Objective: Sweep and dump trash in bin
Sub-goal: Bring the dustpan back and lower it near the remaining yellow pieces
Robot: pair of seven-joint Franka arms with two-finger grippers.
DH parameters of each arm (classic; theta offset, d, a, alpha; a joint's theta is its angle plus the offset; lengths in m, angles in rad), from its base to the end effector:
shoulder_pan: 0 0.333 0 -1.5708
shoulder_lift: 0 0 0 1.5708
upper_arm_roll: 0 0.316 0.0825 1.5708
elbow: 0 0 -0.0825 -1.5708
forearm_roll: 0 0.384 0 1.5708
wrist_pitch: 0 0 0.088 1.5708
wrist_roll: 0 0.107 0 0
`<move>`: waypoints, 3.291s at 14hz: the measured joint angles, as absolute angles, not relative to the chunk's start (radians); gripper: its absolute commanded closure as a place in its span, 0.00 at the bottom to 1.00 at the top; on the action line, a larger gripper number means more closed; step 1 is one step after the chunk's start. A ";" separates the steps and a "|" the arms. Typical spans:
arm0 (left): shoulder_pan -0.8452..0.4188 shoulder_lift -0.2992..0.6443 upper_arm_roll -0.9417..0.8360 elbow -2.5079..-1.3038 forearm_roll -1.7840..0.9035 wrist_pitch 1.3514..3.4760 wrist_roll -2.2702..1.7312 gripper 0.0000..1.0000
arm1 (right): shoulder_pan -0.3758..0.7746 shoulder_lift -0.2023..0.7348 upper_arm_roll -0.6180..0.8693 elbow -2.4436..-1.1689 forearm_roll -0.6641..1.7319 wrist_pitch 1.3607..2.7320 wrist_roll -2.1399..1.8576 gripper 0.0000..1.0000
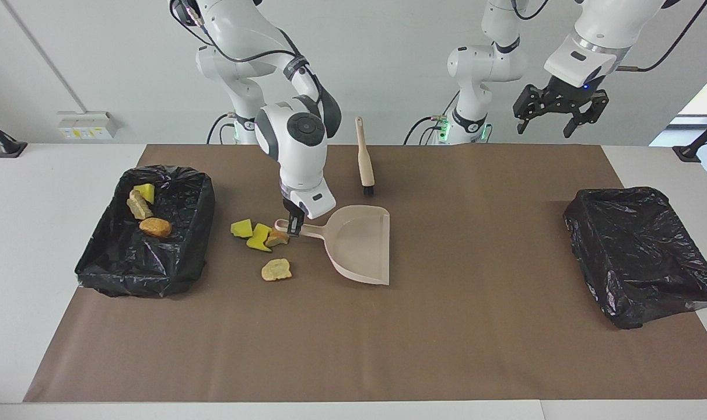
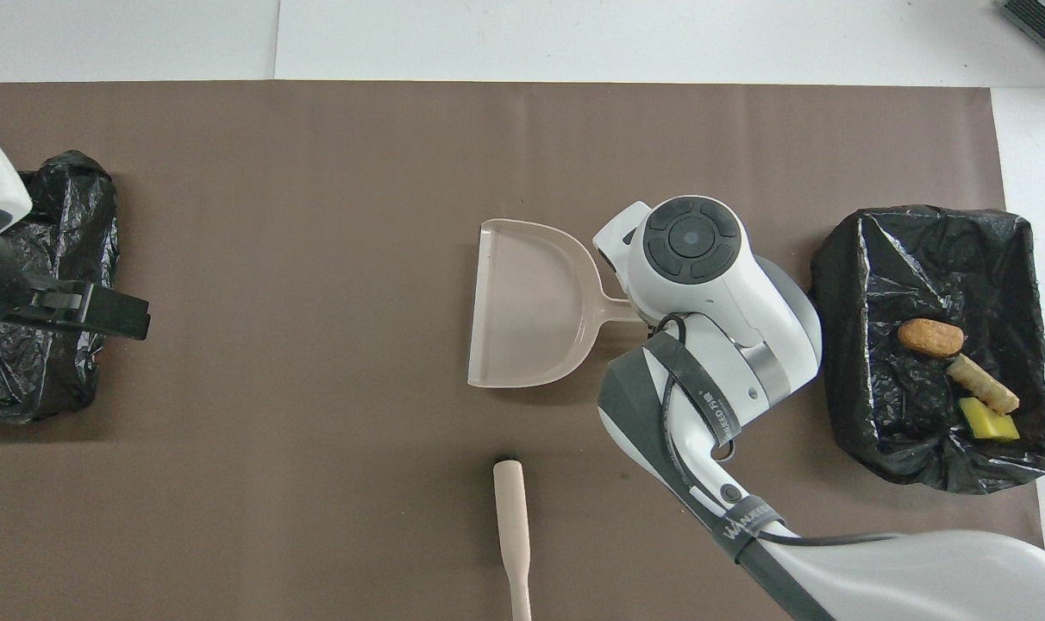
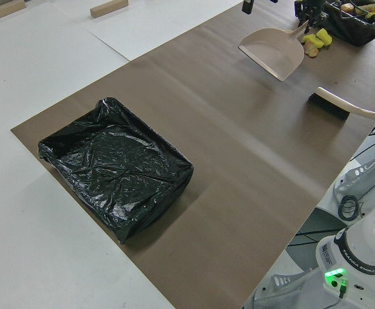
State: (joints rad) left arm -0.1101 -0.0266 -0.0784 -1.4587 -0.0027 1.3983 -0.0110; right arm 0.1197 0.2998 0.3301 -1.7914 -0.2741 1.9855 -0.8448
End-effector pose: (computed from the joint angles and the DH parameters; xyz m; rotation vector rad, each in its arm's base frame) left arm 0.5178 -0.0998 0.6759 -3.1259 0.2787 0.0530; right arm 0.5740 0.2432 0.3852 2.2933 1.9451 -0.1694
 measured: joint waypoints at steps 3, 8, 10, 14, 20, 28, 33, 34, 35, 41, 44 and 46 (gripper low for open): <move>-0.110 -0.026 -0.083 -1.452 -0.003 1.404 -0.011 0.00 | 0.153 0.314 0.330 -1.785 -0.266 1.985 -0.638 1.00; -0.111 -0.026 -0.098 -1.447 -0.004 1.415 -0.011 0.00 | 0.254 0.342 0.330 -1.714 -0.134 1.907 -0.222 1.00; -0.111 -0.026 -0.100 -1.446 -0.004 1.417 -0.011 0.00 | 0.281 0.357 0.330 -1.696 -0.085 1.897 -0.010 1.00; -0.107 -0.026 -0.089 -1.446 -0.004 1.422 -0.011 0.00 | 0.325 0.416 0.330 -1.622 0.001 1.878 0.397 1.00; -0.088 -0.026 -0.088 -1.446 -0.004 1.424 -0.011 0.00 | 0.363 0.472 0.330 -1.583 0.077 1.887 0.750 1.00; -0.087 -0.026 -0.088 -1.447 -0.004 1.424 -0.011 0.00 | 0.377 0.497 0.326 -1.571 0.054 1.913 0.576 1.00; -0.087 -0.026 -0.089 -1.447 -0.004 1.422 -0.011 0.00 | 0.373 0.497 0.319 -1.571 0.054 1.913 0.598 1.00; -0.087 -0.026 -0.088 -1.447 -0.004 1.421 -0.012 0.00 | 0.373 0.497 0.318 -1.571 0.054 1.913 0.604 0.84; -0.087 -0.027 -0.088 -1.448 -0.004 1.420 -0.012 0.00 | 0.373 0.497 0.318 -1.571 0.054 1.913 0.608 0.18; -0.083 -0.028 -0.082 -1.447 -0.004 1.418 -0.012 0.00 | 0.373 0.478 0.318 -1.566 0.048 1.889 0.625 0.00; -0.067 -0.028 -0.079 -1.448 -0.004 1.420 -0.012 0.00 | 0.374 0.374 0.320 -1.567 0.053 1.781 0.626 0.00; -0.050 -0.028 -0.078 -1.448 -0.004 1.423 -0.012 0.00 | 0.382 0.264 0.326 -1.620 0.079 1.710 0.627 0.00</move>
State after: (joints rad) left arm -0.0503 -0.0281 -0.0777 -1.4475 -0.0037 1.4232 -0.0116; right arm 0.3819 0.2642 0.3258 -1.6201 0.0794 1.7097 0.6267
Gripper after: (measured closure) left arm 0.000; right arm 0.000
